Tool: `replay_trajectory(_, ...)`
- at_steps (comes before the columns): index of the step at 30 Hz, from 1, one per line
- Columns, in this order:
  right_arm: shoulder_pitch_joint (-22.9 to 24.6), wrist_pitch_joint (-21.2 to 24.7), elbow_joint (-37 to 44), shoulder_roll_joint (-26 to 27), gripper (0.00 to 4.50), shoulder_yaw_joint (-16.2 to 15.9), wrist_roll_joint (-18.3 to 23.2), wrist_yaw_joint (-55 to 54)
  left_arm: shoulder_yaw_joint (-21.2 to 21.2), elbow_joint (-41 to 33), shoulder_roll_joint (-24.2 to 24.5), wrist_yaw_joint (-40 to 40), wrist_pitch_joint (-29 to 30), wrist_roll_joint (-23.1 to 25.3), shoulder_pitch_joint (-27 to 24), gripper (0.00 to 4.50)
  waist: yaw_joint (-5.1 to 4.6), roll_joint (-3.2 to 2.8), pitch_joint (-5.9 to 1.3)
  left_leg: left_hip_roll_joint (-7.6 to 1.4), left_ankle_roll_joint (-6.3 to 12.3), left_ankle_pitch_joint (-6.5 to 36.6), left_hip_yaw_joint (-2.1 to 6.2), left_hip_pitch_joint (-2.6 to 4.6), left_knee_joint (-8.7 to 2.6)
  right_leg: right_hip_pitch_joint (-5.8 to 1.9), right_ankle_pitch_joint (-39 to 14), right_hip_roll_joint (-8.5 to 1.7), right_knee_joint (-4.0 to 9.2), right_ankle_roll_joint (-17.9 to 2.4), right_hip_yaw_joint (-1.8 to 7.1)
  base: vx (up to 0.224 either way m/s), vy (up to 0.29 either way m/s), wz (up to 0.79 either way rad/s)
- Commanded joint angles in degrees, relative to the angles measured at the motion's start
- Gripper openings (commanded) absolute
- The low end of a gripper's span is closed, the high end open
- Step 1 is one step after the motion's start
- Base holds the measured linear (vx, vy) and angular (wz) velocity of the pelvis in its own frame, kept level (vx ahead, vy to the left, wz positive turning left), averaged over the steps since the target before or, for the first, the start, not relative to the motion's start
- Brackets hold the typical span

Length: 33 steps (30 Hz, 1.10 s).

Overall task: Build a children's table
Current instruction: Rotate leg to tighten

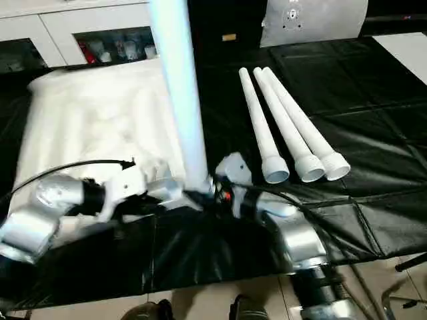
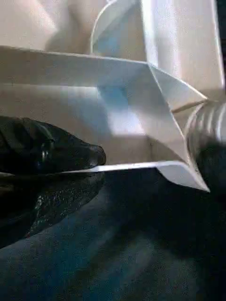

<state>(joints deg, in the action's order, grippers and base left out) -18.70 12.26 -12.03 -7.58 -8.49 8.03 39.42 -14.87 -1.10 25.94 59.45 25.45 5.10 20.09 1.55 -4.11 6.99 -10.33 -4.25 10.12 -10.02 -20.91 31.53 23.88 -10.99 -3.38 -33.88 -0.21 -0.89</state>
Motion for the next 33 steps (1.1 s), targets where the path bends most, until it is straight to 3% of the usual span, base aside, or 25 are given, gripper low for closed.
replay_trajectory(1, -1.17, 2.32, -2.61, 3.63, 2.76, -3.22, -1.1, -4.82, -5.88, -2.9, -4.43, -1.19, 2.35, -0.86, -0.98, 0.0, 0.17, 0.35, -2.53, -2.16, 0.8, 17.8, 0.91, 0.61, -4.06, -1.36, -29.23, -3.95, 5.93, -9.06, 2.37, 0.0, 0.0, 0.0)
replay_trajectory(2, -1.81, 2.82, -3.89, 6.24, 2.76, -2.1, -1.6, -9.6, -6.16, -3.21, -7.82, -5.23, 4.83, 0.9, -0.45, 0.0, 0.28, 0.52, -2.91, -2.23, 1.03, 15.85, 0.81, 0.4, -4.04, -1.73, -25.83, -3.76, 5.55, -9.4, 2.41, 0.0, 0.0, 0.0)
replay_trajectory(3, -1.81, 2.82, -3.89, 6.24, 2.76, -2.1, -1.6, -9.6, -6.16, -3.21, -7.82, -5.23, 4.83, 0.9, -0.45, 0.0, 0.25, 0.32, -2.59, -2.25, 1.01, 16.18, 0.71, 0.33, -4.07, -1.5, -24.42, -3.59, 5.56, -9.94, 2.3, 0.0, 0.0, 0.0)
replay_trajectory(4, -2.48, 2.93, -5.16, 9.36, 2.76, -1.07, -3.46, -16.15, -6.96, -3.23, -12.18, -10.19, 7.22, 3.05, 0.59, 0.0, 0.31, 0.37, -2.89, -2.17, 0.9, 16.05, 0.68, 0.37, -3.98, -1.72, -23.83, -3.6, 5.47, -9.85, 2.29, 0.0, 0.0, 0.0)
replay_trajectory(7, -2.3, 2.67, -5.28, 11.07, 2.76, -0.39, -5.13, -20.39, -8.2, -4.23, -14.1, -12.32, 8.95, 3.61, 1.23, 0.0, 0.45, 0.27, -3.26, -2.1, 0.72, 14.18, 0.87, -0.07, -3.93, -2.21, -18.94, -3.56, 4.94, -10.2, 2.11, 0.0, 0.0, 0.0)
replay_trajectory(9, -1.82, 2.09, -4.94, 10.97, 2.76, 0.11, -5.3, -21.27, -8.73, -4.48, -13.79, -12.24, 9.0, 3.67, 1.41, 0.0, 0.5, 0.23, -3.42, -2.08, 0.87, 13.56, 0.79, -0.07, -3.76, -2.22, -16.36, -3.5, 4.72, -10.48, 2.13, 0.0, 0.0, 0.0)
replay_trajectory(10, -1.41, 1.95, -4.54, 11.01, 3.32, 0.61, -5.25, -21.6, -8.95, -4.71, -13.43, -12.19, 9.27, 3.95, 1.39, 0.0, 0.49, 0.23, -3.8, -1.9, 1.39, 11.94, 0.67, -0.13, -3.43, -2.53, -12.63, -3.43, 4.44, -11.03, 2.07, 0.0, 0.0, 0.0)
replay_trajectory(11, -1.05, 1.73, -4.17, 10.95, 3.46, 1.0, -5.25, -21.79, -9.06, -4.77, -13.07, -12.06, 9.33, 4.23, 1.39, 0.0, 0.54, 0.22, -3.85, -1.91, 1.57, 11.37, 0.62, -0.08, -3.31, -2.52, -11.31, -3.42, 4.36, -11.31, 2.09, 0.0, 0.0, 0.0)
replay_trajectory(13, -0.3, 1.06, -3.14, 10.33, 3.48, 1.33, -5.5, -21.94, -8.78, -4.96, -12.35, -11.78, 9.81, 4.61, 1.28, 0.0, 0.65, 0.21, -4.12, -1.81, 2.43, 8.83, 0.54, -0.2, -2.94, -2.9, -6.5, -3.38, 3.87, -12.67, 2.01, 0.0, 0.0, 0.0)
replay_trajectory(16, 1.65, 0.22, 0.22, 9.04, 3.8, 2.03, -4.21, -19.91, -7.6, -4.31, -10.68, -10.62, 8.76, 5.04, 1.15, 0.0, 1.07, 0.14, -4.16, -1.81, 3.29, 7.1, 0.54, -0.26, -2.73, -3.05, -3.77, -3.31, 3.61, -13.13, 1.92, 0.0, 0.0, 0.0)
replay_trajectory(17, 2.15, -0.1, 1.02, 8.67, 3.88, 2.24, -3.74, -19.37, -7.43, -4.0, -10.23, -10.34, 8.34, 4.98, 1.17, 0.0, 1.21, -0.17, -4.67, -1.83, 3.45, 5.96, 0.59, -0.19, -2.5, -3.35, -2.0, -3.36, 3.22, -13.49, 1.85, 0.0, 0.0, 0.0)
replay_trajectory(18, 2.15, -0.1, 1.02, 8.67, 3.93, 2.24, -3.74, -19.37, -7.43, -4.0, -10.23, -10.34, 8.34, 4.98, 1.17, 0.0, 1.22, -0.05, -4.54, -1.87, 3.7, 5.63, 0.6, -0.28, -2.51, -3.32, -0.95, -3.31, 3.17, -13.85, 1.77, 0.0, 0.0, 0.0)
replay_trajectory(22, 4.95, -1.39, 5.72, 6.29, 4.31, 4.08, -1.14, -16.79, -6.7, -2.18, -7.92, -9.06, 5.75, 3.95, 1.61, 0.0, 1.73, -0.11, -5.19, -1.78, 3.84, 5.21, 0.59, -0.12, -2.17, -3.66, 1.12, -3.23, 2.75, -14.43, 1.73, 0.0, 0.0, 0.0)
replay_trajectory(23, 5.82, -1.2, 7.34, 5.53, 4.38, 4.57, -0.11, -15.69, -6.51, -1.74, -7.48, -8.52, 4.95, 3.49, 1.71, 0.0, 1.73, -0.04, -5.01, -1.8, 3.89, 5.49, 0.54, -0.12, -2.18, -3.52, 1.04, -3.2, 2.83, -14.48, 1.73, 0.0, 0.0, 0.0)
replay_trajectory(25, 7.79, 0.17, 11.18, 4.0, 4.45, 5.4, 1.5, -14.09, -5.98, -0.97, -7.02, -8.01, 3.77, 2.75, 1.76, 0.0, 1.98, -0.06, -4.88, -1.79, 3.77, 6.99, 0.54, -0.1, -2.16, -3.63, -1.25, -3.32, 3.08, -14.14, 1.79, 0.0, 0.0, 0.0)
replay_trajectory(26, 8.84, 1.19, 13.08, 3.26, 4.45, 5.94, 2.38, -13.38, -5.64, -0.44, -7.15, -7.67, 3.02, 2.17, 1.74, 0.0, 2.09, -0.31, -5.2, -1.86, 3.65, 7.05, 0.6, -0.03, -2.1, -3.75, -1.84, -3.37, 2.96, -13.87, 1.84, 0.0, 0.0, 0.0)
replay_trajectory(29, 10.71, 3.87, 16.48, 2.01, 4.45, 7.24, 4.11, -12.94, -4.92, 0.45, -7.66, -7.64, 2.04, 1.15, 1.66, 0.0, 2.03, -0.02, -5.14, -1.8, 3.29, 7.97, 0.66, -0.13, -2.15, -3.74, -4.35, -3.34, 3.2, -13.57, 1.72, 0.0, 0.0, 0.0)
replay_trajectory(33, 13.07, 6.27, 20.45, 0.57, 4.45, 9.87, 5.6, -14.51, -5.0, 2.12, -7.46, -7.73, 0.32, 0.37, 1.43, 0.0, 1.98, 0.03, -5.76, -1.62, 3.53, 6.84, 0.65, -0.18, -1.85, -3.79, -6.5, -3.35, 3.23, -12.41, 1.73, 0.0, 0.0, 0.0)
